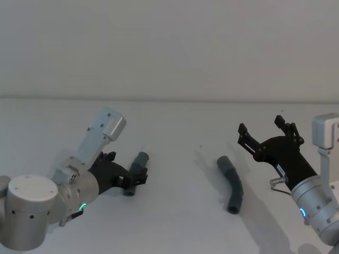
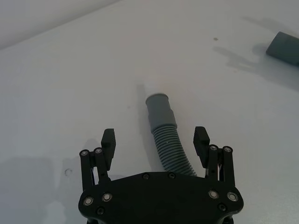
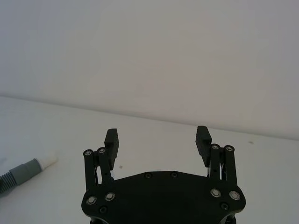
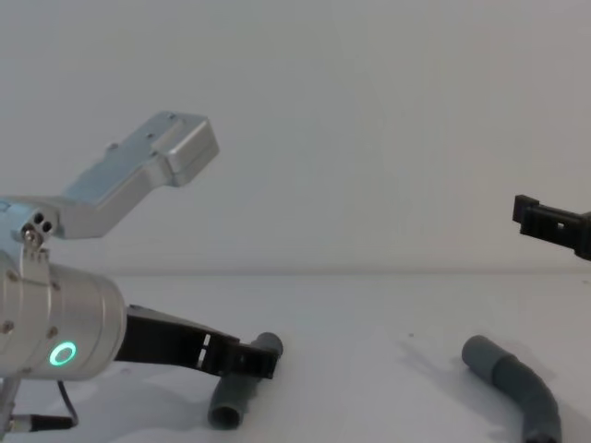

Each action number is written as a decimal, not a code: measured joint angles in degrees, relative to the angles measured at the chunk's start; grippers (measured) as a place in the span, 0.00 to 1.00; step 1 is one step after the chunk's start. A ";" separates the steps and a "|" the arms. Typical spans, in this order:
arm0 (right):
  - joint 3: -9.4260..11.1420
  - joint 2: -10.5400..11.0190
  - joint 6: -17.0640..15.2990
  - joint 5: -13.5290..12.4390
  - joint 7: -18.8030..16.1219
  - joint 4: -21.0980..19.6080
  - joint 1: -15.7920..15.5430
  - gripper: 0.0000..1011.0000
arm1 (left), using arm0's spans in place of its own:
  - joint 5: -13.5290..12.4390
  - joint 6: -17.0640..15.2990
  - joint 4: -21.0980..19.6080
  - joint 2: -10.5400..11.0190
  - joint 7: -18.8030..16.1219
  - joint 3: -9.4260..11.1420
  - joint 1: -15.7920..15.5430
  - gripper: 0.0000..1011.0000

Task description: Use both hands to pick up one end of the pipe from the table, align the ends, and insert them.

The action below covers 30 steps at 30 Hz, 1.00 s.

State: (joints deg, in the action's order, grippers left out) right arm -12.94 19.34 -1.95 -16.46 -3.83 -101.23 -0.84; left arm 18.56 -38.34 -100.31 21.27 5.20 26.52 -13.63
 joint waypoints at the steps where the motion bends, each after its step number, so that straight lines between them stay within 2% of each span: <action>1: 0.00 0.00 0.00 0.00 0.00 0.00 0.00 0.99 | 0.00 0.00 0.00 0.00 0.00 0.00 0.00 0.99; 30: 0.00 0.00 0.00 0.00 0.00 0.00 0.00 0.99 | -1.57 -0.59 4.52 -2.26 1.55 0.98 -2.18 0.99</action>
State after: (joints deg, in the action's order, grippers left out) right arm -12.94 19.33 -1.95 -16.47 -3.83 -101.23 -0.84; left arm 16.99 -38.92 -95.79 19.01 6.75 27.50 -15.81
